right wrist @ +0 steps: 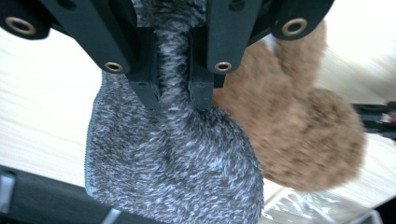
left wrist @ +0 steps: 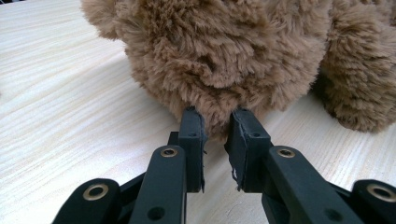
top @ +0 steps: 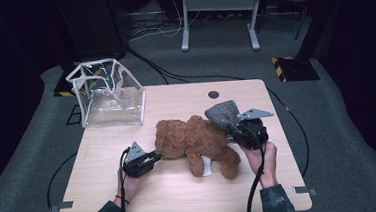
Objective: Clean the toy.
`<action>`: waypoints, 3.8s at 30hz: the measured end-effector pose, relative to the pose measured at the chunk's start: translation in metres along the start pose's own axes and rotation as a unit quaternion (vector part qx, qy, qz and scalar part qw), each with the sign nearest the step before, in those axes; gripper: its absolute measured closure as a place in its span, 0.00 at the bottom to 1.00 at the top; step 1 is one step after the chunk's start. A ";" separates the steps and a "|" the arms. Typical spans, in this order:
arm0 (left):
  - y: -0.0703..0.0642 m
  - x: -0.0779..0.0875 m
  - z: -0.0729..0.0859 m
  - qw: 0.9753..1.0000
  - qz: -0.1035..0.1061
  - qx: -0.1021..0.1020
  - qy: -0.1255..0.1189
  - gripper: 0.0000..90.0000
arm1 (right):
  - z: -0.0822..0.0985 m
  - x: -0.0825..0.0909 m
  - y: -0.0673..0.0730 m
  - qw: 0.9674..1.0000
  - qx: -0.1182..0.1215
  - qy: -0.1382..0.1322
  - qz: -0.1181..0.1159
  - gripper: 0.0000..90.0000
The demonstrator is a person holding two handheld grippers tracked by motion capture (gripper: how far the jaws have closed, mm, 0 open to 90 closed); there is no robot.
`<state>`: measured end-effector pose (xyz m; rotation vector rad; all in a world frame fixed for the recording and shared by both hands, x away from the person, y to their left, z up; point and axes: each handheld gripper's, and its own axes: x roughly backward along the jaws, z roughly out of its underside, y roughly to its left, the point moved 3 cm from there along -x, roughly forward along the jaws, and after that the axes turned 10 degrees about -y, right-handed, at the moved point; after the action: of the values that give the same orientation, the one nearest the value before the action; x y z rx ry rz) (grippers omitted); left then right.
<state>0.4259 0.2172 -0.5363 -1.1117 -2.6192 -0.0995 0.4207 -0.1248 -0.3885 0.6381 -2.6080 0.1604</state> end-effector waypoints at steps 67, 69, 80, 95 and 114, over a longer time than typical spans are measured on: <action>-0.004 0.001 -0.001 0.999 -0.007 -0.026 -0.021 0.95 | -0.027 -0.118 0.121 0.990 0.027 0.065 -0.118 0.91; -0.004 0.001 -0.001 0.999 -0.010 -0.027 -0.027 0.95 | -0.023 -0.116 0.124 0.989 0.035 0.066 -0.125 0.91; -0.003 0.003 -0.002 0.999 -0.006 -0.024 -0.027 0.96 | 0.012 -0.107 0.136 0.984 0.031 0.085 -0.154 0.91; -0.002 0.004 -0.002 0.999 -0.004 -0.020 -0.030 0.96 | 0.050 -0.119 0.139 0.977 0.017 0.125 -0.169 0.91; -0.002 0.003 -0.001 1.000 -0.006 -0.020 -0.023 0.99 | 0.038 -0.101 0.131 0.978 0.002 0.115 -0.177 0.91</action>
<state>0.4231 0.2178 -0.5343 -1.1258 -2.6757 -0.1312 0.4254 0.0243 -0.4689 1.0083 -2.2334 0.1202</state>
